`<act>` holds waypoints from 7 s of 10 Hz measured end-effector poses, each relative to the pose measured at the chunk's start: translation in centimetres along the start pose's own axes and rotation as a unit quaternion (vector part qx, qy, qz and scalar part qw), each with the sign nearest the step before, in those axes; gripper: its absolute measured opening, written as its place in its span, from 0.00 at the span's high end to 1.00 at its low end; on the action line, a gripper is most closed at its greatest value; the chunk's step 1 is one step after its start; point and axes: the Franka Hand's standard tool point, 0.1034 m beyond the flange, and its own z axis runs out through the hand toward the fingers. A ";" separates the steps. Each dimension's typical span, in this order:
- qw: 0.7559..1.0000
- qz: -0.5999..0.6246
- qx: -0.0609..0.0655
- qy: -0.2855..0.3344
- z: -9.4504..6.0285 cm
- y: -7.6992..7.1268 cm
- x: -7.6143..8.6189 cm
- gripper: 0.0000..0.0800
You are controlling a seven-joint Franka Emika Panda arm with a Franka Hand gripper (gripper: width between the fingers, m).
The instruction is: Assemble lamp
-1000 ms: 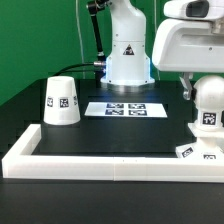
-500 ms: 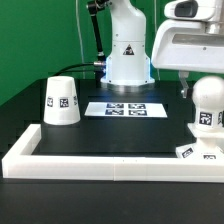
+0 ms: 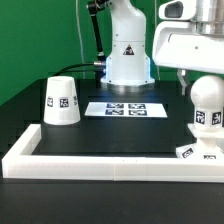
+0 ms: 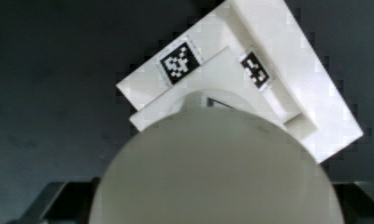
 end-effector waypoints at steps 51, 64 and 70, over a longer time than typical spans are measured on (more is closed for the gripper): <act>0.943 -0.329 0.007 -0.052 1.1 11.5 2.1 0.13; 0.946 -0.317 0.009 -0.072 1.2 23.8 -0.1 0.13; 0.946 -0.318 0.015 -0.061 -1.1 29.8 -3.7 0.13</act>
Offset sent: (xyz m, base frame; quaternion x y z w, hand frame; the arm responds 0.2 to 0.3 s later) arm 0.0000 0.0000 0.0000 0.0000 0.0000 0.1938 0.9810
